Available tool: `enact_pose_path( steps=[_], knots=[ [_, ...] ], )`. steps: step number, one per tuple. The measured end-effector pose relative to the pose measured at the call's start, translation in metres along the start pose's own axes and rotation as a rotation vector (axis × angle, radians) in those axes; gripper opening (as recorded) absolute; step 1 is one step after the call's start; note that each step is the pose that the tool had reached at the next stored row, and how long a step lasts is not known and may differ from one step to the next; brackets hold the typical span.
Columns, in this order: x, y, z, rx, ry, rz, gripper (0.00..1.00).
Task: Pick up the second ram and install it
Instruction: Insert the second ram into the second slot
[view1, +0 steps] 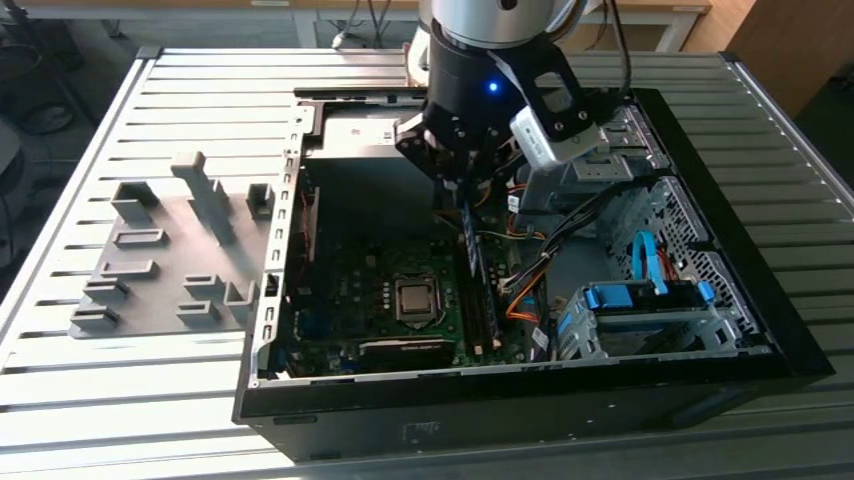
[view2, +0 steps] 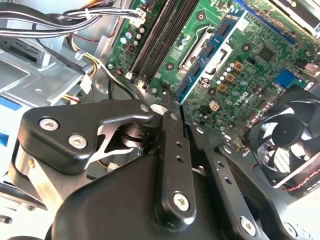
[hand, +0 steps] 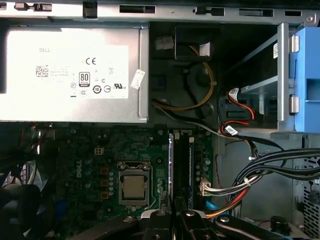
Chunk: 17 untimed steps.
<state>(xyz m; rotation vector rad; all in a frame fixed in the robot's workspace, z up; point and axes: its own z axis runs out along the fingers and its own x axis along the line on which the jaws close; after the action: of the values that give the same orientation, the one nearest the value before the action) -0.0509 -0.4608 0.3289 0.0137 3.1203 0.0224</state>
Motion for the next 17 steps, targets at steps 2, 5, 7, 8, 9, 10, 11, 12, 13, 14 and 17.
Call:
enact_pose_path(
  steps=[2,5,7,8,9,10,11,12,13,14,17],
  knots=[
    [0.0,-0.0001,0.0021,0.0001,0.0,0.0,0.14],
    [-0.0008,-0.0001,0.0066,0.0,0.0007,0.0,0.14],
    [-0.0009,-0.0012,0.0085,-0.0001,0.0009,0.0,0.14],
    [-0.0009,-0.0012,0.0089,0.0001,0.0005,0.0,0.14],
    [-0.0009,-0.0012,0.0089,0.0003,0.0006,0.0,0.14],
    [-0.0009,-0.0012,0.0089,0.0003,0.0005,0.0,0.14],
    [-0.0008,-0.0012,0.0089,0.0003,0.0005,0.0,0.14],
    [-0.0007,-0.0013,0.009,0.0001,0.0004,0.0,0.14],
    [-0.001,-0.0013,0.0091,0.0002,0.0004,0.0,0.14],
    [-0.0024,-0.0012,0.0096,0.0,0.0004,0.0,0.14],
    [-0.0089,-0.0013,0.0136,-0.0001,0.0023,0.0,0.14]
  ],
)
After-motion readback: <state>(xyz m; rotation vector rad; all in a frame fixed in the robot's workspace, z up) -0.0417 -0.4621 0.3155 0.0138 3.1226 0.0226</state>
